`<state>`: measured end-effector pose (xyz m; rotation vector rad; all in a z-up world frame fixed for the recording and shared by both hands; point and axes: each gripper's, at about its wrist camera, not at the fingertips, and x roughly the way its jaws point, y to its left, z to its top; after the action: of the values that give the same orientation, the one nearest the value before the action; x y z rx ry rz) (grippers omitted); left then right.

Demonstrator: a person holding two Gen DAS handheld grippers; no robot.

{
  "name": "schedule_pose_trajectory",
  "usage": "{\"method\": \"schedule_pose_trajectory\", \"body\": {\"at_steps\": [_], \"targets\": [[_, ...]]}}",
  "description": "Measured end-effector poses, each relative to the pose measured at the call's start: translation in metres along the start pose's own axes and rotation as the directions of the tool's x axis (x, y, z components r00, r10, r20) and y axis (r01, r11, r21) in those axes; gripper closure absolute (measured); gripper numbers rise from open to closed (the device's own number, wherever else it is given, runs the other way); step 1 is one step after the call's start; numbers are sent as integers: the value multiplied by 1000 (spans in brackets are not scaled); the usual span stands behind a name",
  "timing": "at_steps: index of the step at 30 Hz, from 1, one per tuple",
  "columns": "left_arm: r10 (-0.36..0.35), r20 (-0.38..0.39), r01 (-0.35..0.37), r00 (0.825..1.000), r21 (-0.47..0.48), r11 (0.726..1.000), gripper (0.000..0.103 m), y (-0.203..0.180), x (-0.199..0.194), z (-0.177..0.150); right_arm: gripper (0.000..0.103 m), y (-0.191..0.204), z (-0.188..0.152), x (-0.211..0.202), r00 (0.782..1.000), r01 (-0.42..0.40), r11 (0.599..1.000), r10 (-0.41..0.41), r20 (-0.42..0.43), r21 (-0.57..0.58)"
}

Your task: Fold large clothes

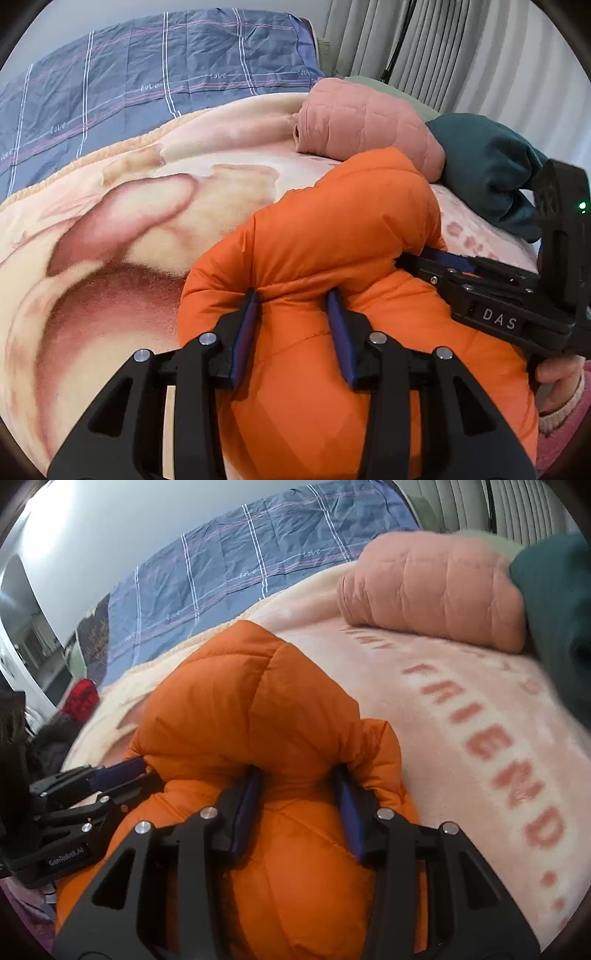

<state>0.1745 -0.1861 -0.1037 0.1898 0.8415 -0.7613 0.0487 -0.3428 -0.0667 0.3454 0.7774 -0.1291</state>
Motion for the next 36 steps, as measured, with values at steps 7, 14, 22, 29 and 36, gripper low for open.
{"method": "schedule_pose_trajectory", "body": {"at_steps": [7,14,22,29,36], "targets": [[29,40,-29,999,-9,1000,61,-6,-25,3,55,3,8,-33,999,-40,999,40,-9,-6],[-22,63,25,998,-53,998,47,-3,-63,10,13,-34,-19,-100,988,-152,987,153,-5,55],[-59,36,54,998,124,991,27,-55,-83,-10,11,-83,-68,-86,887,-387,841,452,-97,379],[-5,20,1,1000,191,982,22,-67,-66,-18,3,-56,-79,-74,845,-413,864,481,-231,289],[-2,12,0,1000,186,983,20,-63,-59,-18,2,-50,-74,-57,836,-400,863,481,-263,309]]}}
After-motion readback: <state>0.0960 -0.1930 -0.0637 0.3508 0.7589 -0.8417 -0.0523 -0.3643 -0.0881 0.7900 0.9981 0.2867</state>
